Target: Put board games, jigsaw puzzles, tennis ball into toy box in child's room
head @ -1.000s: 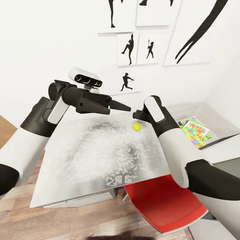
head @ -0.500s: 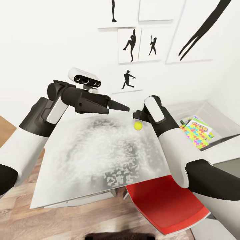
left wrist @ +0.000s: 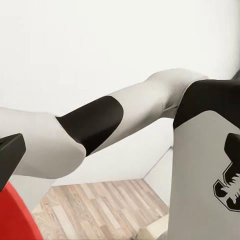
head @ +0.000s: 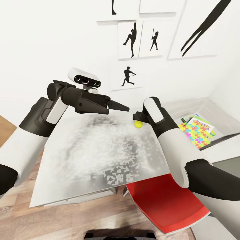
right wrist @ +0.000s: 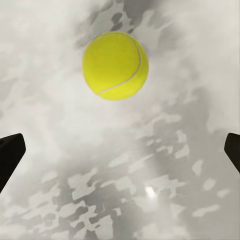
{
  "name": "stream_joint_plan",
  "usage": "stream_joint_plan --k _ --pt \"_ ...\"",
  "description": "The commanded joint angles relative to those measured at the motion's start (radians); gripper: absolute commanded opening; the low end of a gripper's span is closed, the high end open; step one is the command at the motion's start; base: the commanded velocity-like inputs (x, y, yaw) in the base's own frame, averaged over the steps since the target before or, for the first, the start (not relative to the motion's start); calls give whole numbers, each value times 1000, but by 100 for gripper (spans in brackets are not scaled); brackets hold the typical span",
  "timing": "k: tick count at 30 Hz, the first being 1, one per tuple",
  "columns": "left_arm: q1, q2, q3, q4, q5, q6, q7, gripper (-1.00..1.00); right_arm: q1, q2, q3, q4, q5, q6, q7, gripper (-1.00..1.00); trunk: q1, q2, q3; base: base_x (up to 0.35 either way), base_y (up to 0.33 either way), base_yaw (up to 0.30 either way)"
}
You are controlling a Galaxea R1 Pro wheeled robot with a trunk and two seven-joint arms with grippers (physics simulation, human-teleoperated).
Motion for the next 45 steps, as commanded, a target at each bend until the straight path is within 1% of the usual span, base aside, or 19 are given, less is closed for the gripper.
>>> stream_joint_plan --k 1,29,35,45 --pt "-1 1 -2 0 1 11 -5 100 -1 0 2 0 -8 3 -10 100 0 -2 -3 0 0 0" --pt "-1 3 0 1 -2 11 -4 100 -7 0 6 -3 -6 -1 -12 100 0 -2 -49 14 0 0" --pt "-1 14 1 1 -2 11 -4 100 -7 0 6 -3 -6 -17 -14 100 0 -2 -59 19 0 0" --pt "-1 19 1 5 -3 11 -3 100 -7 0 6 -3 -6 -22 -18 100 0 -2 -62 40 0 0"
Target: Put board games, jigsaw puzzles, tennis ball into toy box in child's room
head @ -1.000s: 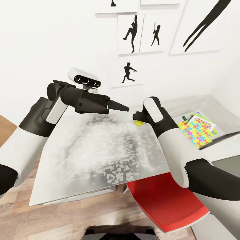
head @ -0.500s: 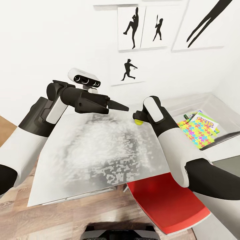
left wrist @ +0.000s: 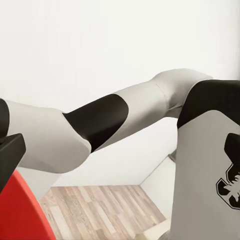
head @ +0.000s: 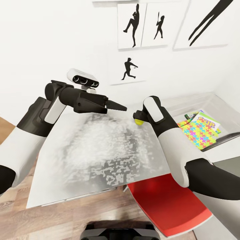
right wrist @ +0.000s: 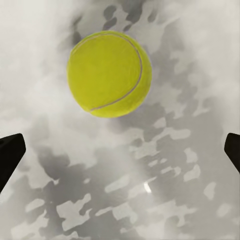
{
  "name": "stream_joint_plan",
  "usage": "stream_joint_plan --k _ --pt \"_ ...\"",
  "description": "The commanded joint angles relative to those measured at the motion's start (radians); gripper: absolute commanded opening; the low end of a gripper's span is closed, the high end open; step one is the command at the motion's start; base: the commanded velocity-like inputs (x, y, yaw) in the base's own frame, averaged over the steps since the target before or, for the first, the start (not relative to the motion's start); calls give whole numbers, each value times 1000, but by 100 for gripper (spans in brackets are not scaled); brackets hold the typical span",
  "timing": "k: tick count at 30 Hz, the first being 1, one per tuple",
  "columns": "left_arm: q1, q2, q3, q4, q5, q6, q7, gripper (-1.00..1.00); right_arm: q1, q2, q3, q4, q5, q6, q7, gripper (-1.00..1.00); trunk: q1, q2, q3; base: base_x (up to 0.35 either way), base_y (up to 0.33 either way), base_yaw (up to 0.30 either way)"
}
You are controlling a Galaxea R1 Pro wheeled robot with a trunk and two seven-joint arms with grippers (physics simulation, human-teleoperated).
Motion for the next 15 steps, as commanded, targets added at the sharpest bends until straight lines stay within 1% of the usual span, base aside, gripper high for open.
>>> stream_joint_plan --k 1,9,13,15 --pt "-1 3 -2 0 1 11 -5 100 -1 0 1 -1 -8 3 -10 100 1 -2 -2 14 0 0" --pt "-1 5 -5 2 0 11 -5 100 -1 0 1 -1 -8 3 -11 100 1 -2 -2 83 0 0" --pt "-1 7 -6 2 -1 11 -5 100 -1 0 1 -1 -8 3 -11 100 1 -2 -2 36 0 -6" --pt "-1 8 -7 2 -1 11 -5 100 -1 -2 2 -1 -8 3 -11 100 1 -2 -2 11 0 -96"
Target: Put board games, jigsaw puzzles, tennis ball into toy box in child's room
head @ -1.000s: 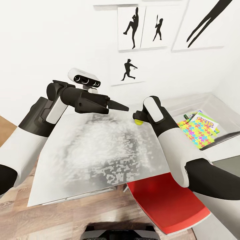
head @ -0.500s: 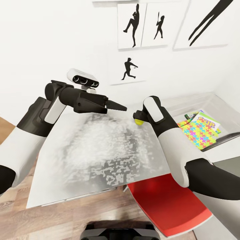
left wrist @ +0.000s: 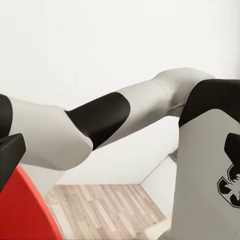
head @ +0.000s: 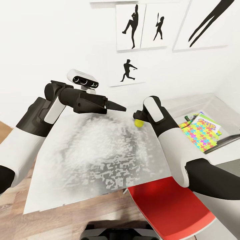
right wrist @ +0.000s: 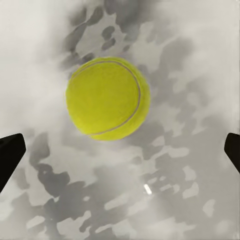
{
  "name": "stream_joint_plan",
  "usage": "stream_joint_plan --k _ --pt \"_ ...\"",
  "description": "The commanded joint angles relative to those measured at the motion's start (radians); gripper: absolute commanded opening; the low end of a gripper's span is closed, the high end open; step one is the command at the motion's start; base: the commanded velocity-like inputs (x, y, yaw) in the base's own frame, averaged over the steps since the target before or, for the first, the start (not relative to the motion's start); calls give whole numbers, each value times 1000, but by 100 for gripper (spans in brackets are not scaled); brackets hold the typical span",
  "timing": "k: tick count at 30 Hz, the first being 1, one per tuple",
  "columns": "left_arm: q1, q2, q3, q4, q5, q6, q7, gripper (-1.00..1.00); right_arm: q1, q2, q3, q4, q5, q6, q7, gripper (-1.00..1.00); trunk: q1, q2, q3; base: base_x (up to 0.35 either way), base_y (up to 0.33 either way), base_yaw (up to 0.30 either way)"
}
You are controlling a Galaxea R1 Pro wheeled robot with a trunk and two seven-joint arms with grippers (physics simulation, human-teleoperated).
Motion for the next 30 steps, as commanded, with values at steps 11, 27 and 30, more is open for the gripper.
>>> stream_joint_plan --k 11,27,30 --pt "-1 2 -3 0 0 11 -4 100 -1 -4 3 0 -10 3 -10 100 1 -2 -2 2 36 -228" --pt "-1 2 -2 0 0 11 -4 100 -1 1 3 0 -10 2 -10 100 1 -2 -2 12 27 -95" --pt "1 3 -1 0 0 11 -4 100 -1 1 3 0 -10 2 -10 100 1 -2 -2 9 13 -2"
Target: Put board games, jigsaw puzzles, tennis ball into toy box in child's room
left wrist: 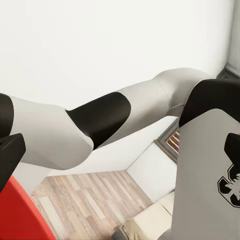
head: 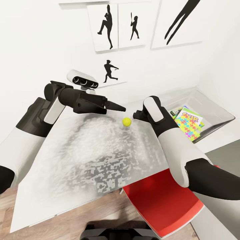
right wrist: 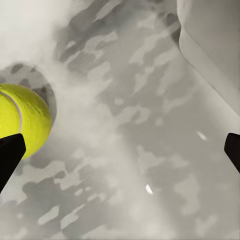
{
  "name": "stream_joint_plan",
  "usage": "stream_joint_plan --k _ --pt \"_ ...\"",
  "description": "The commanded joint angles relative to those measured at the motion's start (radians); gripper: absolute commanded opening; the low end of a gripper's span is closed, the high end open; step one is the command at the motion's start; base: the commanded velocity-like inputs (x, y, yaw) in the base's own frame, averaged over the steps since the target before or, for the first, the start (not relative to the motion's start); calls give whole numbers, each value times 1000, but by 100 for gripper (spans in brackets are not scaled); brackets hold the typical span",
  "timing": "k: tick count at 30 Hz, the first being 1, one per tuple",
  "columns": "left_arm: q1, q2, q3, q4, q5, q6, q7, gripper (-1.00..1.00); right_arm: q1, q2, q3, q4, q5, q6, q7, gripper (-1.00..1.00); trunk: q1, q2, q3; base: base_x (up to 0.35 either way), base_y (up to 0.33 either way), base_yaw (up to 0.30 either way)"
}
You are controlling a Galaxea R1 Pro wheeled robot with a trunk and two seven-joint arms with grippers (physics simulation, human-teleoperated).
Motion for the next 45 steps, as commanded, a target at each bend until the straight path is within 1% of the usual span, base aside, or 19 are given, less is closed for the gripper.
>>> stream_joint_plan --k 1,10,45 --pt "-1 1 -2 0 1 11 -5 100 -1 0 1 -1 -8 3 -10 100 1 -2 -2 5 7 -1" --pt "1 8 -1 0 1 11 -5 100 -1 0 1 -1 -9 3 -10 100 1 -2 -2 1 2 0" --pt "1 9 -1 0 1 11 -5 100 -1 0 1 -2 -9 3 -10 100 1 -2 -2 0 0 0"
